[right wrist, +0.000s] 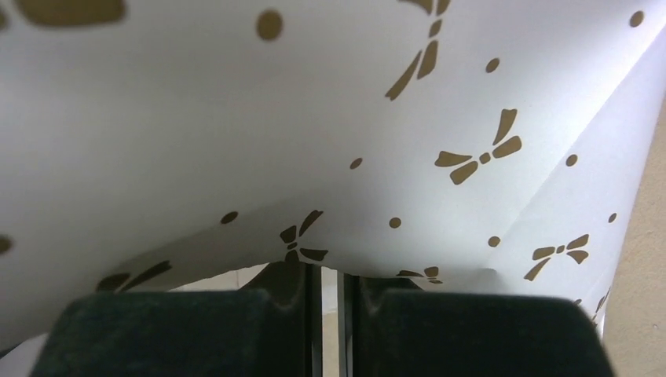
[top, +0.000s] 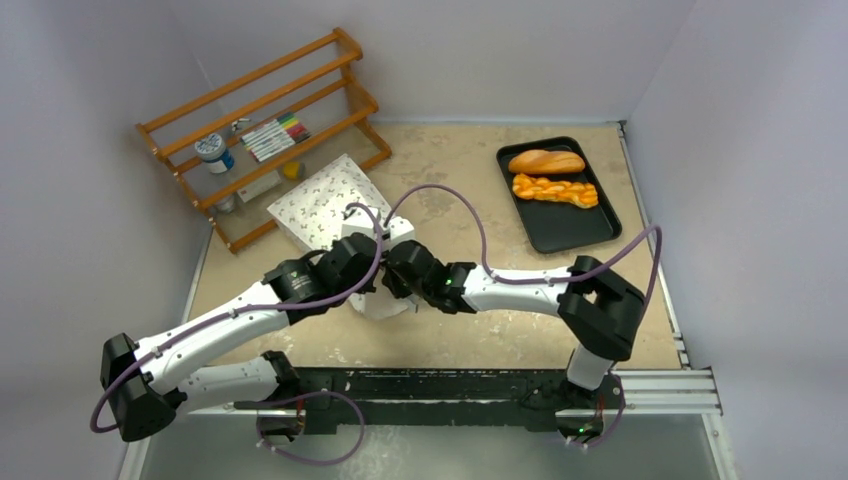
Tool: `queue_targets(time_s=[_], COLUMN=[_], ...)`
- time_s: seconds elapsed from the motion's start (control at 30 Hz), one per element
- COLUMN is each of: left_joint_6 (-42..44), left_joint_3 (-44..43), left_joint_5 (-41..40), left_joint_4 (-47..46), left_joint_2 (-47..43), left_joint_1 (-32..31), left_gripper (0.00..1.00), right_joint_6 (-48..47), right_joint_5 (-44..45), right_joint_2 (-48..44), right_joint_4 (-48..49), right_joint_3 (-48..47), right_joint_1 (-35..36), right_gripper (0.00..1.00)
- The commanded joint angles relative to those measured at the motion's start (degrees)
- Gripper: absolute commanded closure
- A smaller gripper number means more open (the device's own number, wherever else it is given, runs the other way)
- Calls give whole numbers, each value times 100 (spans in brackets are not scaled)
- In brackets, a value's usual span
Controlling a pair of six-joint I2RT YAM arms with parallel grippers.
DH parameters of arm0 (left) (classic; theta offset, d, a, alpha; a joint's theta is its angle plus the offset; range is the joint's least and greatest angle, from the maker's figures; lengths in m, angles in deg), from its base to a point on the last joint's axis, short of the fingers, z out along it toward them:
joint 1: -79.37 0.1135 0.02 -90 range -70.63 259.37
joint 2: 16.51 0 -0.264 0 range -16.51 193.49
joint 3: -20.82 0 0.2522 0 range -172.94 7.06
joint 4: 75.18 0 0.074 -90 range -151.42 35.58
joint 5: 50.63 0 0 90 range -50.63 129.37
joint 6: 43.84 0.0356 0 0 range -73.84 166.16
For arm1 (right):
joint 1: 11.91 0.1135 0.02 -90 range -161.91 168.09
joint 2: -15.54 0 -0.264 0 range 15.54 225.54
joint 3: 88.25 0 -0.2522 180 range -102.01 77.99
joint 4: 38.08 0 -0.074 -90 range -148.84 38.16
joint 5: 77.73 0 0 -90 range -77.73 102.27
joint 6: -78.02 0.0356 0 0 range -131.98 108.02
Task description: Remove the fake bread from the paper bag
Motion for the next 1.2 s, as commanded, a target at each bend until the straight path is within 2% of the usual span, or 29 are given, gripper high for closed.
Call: queue_targets(time_s=[0.0,0.43,0.87,1.17], left_joint_6=[-250,-572,-881,-752], left_joint_3=[-280,-891,-1608,-2254], left_joint_5=[-92,-919,-1392,-1467], left_joint_4=[-21,-78,-414,-642], left_joint_2=[-2,420,1725,2447], left_joint_1=[-88,-83,-82,50], left_gripper=[100,100,100,100], right_joint_6=[69,466,1310,2002], right_joint_5=[685,1059,1602,2144], right_joint_2=[-628,-1759,-3026,-3413], right_joint_4=[485,-625,-2116,-3297], right_joint_3=[-167,334,829,736], right_joint_1=[-102,323,931,1273], right_gripper=[100,100,100,100])
